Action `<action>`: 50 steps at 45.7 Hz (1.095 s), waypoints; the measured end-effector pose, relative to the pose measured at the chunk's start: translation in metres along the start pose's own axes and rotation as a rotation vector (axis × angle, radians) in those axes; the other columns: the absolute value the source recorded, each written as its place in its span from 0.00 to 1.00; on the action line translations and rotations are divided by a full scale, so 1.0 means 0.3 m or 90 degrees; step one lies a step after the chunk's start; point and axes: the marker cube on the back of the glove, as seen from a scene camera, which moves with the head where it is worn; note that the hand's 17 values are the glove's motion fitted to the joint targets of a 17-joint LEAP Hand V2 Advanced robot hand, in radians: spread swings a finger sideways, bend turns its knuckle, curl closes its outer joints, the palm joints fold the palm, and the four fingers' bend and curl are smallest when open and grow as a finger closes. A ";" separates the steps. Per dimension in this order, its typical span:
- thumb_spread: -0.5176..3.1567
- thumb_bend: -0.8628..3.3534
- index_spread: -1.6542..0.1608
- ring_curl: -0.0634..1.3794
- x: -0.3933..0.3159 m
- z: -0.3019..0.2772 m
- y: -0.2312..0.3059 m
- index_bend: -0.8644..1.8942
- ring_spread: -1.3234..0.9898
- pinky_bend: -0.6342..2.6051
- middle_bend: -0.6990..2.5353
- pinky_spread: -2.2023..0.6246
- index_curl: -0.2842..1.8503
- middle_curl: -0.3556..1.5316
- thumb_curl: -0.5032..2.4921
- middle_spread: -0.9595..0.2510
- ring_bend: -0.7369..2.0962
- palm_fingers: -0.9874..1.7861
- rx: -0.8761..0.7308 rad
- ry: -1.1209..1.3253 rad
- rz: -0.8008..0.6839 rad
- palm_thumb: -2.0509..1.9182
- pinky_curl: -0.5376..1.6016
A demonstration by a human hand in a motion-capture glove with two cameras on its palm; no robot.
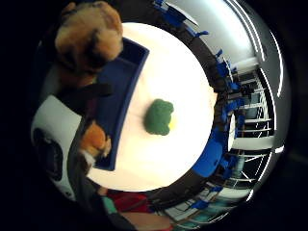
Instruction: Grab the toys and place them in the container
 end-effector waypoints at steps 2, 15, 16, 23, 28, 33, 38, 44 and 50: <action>0.38 0.24 0.67 0.30 -0.012 0.012 0.003 0.42 0.35 0.49 0.33 0.62 0.52 0.42 0.45 0.38 0.48 0.65 -0.002 0.017 -0.050 0.68 0.41; 0.45 0.20 0.67 0.28 0.003 0.113 0.007 0.33 0.47 0.59 0.24 0.71 0.50 0.37 0.40 0.53 0.39 0.32 -0.125 -0.006 -0.058 0.60 0.47; 0.45 0.19 0.67 0.26 0.004 0.113 0.010 0.33 0.48 0.60 0.24 0.72 0.48 0.37 0.40 0.55 0.37 0.29 -0.127 -0.024 -0.068 0.59 0.47; 0.46 0.19 0.68 0.23 0.073 0.111 0.027 0.33 0.54 0.64 0.24 0.77 0.41 0.33 0.36 0.61 0.34 0.27 -0.115 -0.014 -0.089 0.55 0.46; 0.47 0.20 0.69 0.23 0.139 0.093 0.039 0.33 0.57 0.65 0.24 0.79 0.37 0.32 0.34 0.63 0.33 0.26 -0.085 0.016 -0.077 0.54 0.46; 0.47 0.20 0.70 0.23 0.204 0.093 0.066 0.34 0.59 0.66 0.24 0.80 0.34 0.31 0.33 0.64 0.33 0.26 -0.075 -0.003 -0.088 0.54 0.46; 0.47 0.20 0.70 0.24 0.328 0.137 0.091 0.35 0.60 0.65 0.24 0.81 0.32 0.30 0.32 0.65 0.33 0.26 -0.070 0.023 -0.082 0.53 0.45; 0.47 0.20 0.71 0.24 0.452 0.201 0.110 0.35 0.60 0.65 0.24 0.81 0.30 0.29 0.31 0.66 0.32 0.26 -0.089 0.017 -0.002 0.53 0.45; 0.47 0.20 0.71 0.23 0.605 0.281 0.140 0.36 0.61 0.64 0.24 0.82 0.29 0.28 0.30 0.67 0.31 0.25 -0.115 0.001 0.055 0.52 0.44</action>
